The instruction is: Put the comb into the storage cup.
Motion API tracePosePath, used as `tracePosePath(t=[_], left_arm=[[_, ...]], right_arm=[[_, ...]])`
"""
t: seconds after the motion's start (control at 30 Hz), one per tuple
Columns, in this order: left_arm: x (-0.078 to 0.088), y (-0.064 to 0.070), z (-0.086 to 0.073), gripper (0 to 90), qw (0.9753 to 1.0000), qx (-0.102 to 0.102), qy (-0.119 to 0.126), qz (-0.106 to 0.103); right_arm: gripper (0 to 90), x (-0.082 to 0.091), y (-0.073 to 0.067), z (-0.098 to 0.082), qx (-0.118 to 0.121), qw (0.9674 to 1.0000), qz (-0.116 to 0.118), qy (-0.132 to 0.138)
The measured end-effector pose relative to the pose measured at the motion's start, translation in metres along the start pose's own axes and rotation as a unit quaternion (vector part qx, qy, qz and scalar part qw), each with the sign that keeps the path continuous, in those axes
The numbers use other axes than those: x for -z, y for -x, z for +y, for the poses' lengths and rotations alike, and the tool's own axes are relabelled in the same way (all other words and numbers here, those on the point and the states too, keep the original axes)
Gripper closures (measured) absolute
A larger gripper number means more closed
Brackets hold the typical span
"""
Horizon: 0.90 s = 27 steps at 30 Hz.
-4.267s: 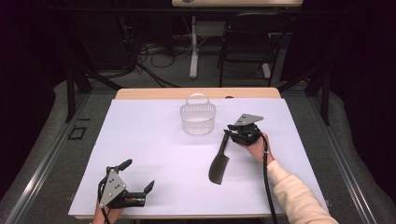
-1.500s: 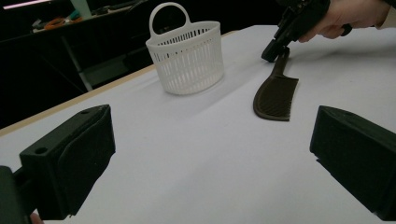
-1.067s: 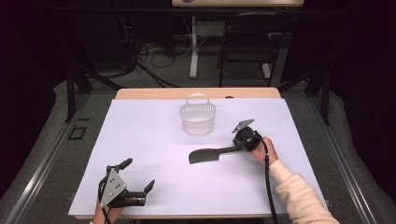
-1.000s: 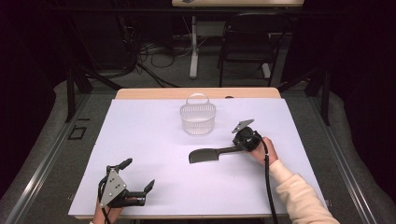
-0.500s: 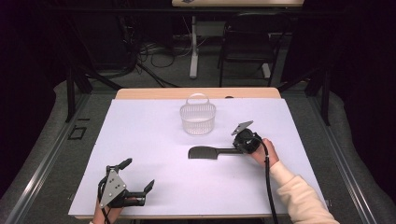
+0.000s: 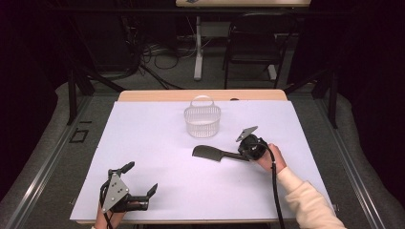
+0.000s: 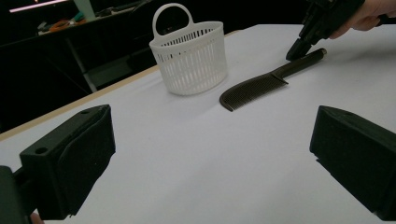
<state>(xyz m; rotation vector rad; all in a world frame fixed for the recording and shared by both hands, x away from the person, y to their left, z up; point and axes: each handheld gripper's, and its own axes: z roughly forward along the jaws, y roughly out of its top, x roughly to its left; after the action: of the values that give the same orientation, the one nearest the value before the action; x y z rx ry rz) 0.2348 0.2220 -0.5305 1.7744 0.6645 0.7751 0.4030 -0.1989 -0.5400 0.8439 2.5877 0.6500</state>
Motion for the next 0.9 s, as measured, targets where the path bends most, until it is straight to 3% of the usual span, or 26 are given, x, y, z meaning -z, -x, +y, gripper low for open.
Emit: tracePosePath(t=[0.5, 0.7, 0.77, 0.83, 0.9], left_arm=[[0.0, 0.0, 0.0, 0.1, 1.0, -0.004, -0.002, 0.008], [0.0, 0.0, 0.0, 0.1, 0.9999, -0.006, -0.003, 0.009], [0.0, 0.0, 0.0, 0.1, 0.9999, -0.005, -0.003, 0.011], [0.0, 0.0, 0.0, 0.1, 0.9999, -0.003, -0.003, 0.011], [0.0, -0.001, 0.0, 0.1, 0.9999, -0.003, -0.004, 0.011]], right_arm=[[88.2, 0.003, -0.004, -0.001, 0.005, 1.0, 0.004, -0.003], [75.7, 0.007, -0.001, -0.001, 0.004, 0.9999, 0.003, 0.009], [65.3, 0.01, 0.002, -0.001, 0.005, 1.0, 0.001, 0.001], [63.9, 0.01, 0.004, -0.001, -0.001, 1.0, -0.002, 0.007], [56.6, 0.016, 0.009, -0.001, -0.009, 0.9999, -0.005, 0.009]])
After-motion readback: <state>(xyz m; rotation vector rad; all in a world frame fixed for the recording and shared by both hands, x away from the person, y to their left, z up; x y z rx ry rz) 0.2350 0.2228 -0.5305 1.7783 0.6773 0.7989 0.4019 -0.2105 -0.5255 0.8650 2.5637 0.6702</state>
